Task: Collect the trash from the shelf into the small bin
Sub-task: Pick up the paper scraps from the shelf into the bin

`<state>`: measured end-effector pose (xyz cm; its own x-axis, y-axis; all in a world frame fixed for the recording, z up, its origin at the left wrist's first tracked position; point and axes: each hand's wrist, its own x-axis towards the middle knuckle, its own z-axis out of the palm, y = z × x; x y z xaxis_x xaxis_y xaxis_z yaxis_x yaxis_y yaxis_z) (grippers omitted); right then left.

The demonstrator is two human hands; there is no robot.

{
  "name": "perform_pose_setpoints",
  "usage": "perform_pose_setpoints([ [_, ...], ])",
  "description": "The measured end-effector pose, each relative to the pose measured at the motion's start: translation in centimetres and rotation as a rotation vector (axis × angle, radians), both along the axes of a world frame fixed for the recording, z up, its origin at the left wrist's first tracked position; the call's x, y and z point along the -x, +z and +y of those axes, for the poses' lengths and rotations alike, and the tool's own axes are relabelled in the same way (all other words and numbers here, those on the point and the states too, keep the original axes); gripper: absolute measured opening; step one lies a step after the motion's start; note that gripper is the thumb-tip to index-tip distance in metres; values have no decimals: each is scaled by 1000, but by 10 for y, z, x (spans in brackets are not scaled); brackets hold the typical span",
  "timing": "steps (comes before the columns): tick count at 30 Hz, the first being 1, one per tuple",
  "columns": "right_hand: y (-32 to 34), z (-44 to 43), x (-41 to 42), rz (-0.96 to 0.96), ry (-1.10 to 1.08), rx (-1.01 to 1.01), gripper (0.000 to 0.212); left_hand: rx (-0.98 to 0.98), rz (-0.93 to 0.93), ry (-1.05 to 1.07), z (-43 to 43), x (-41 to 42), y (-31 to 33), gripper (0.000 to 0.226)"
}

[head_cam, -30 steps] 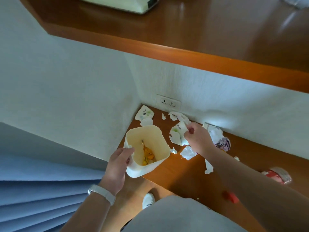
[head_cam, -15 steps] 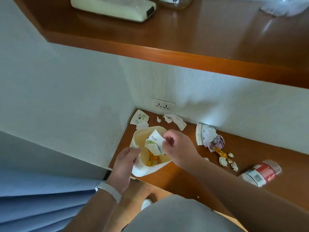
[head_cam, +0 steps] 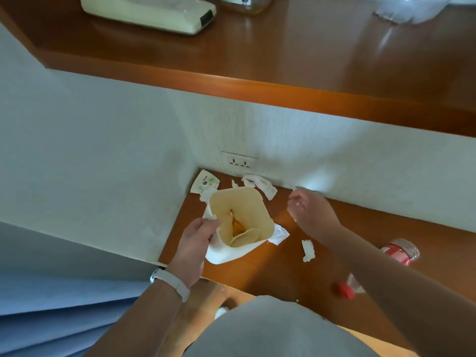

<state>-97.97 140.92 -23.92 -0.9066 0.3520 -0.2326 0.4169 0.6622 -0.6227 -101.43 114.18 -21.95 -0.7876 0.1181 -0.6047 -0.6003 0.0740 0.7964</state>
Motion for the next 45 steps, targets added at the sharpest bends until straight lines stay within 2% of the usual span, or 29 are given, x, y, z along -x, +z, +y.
perform_pose_setpoints([
  [6,-58,80,-27,-270,-83,-157,46,24,37,-50,26,1,3,14],
  [8,-70,91,-32,-295,-113,-153,53,20,44,-75,34,1,3,15],
  [12,-87,98,-27,-318,-153,-83,82,37,51,-111,49,0,5,18],
  [14,-93,97,-23,-316,-137,-55,88,57,51,-128,55,-1,5,19],
  [18,-105,93,-22,-281,-183,-1,72,52,30,-127,59,-4,5,14],
  [23,-110,92,-28,-238,-232,25,21,53,16,-97,60,-7,5,14],
  [25,-106,91,-30,-247,-219,16,11,62,23,-91,58,-9,4,14],
  [29,-94,89,-35,-201,-236,44,13,63,32,-83,54,-11,3,15],
  [32,-74,85,-38,-103,-249,131,19,54,22,-85,54,-9,1,16],
  [36,-36,74,-35,8,-255,208,12,70,46,-139,57,-7,-3,20],
  [38,-14,65,-32,77,-250,229,16,65,50,-172,58,-7,-3,18],
  [41,19,43,-29,147,-166,239,19,47,48,-202,63,-7,-1,18],
  [45,39,9,-28,56,83,193,18,44,47,-217,66,-8,2,19],
])
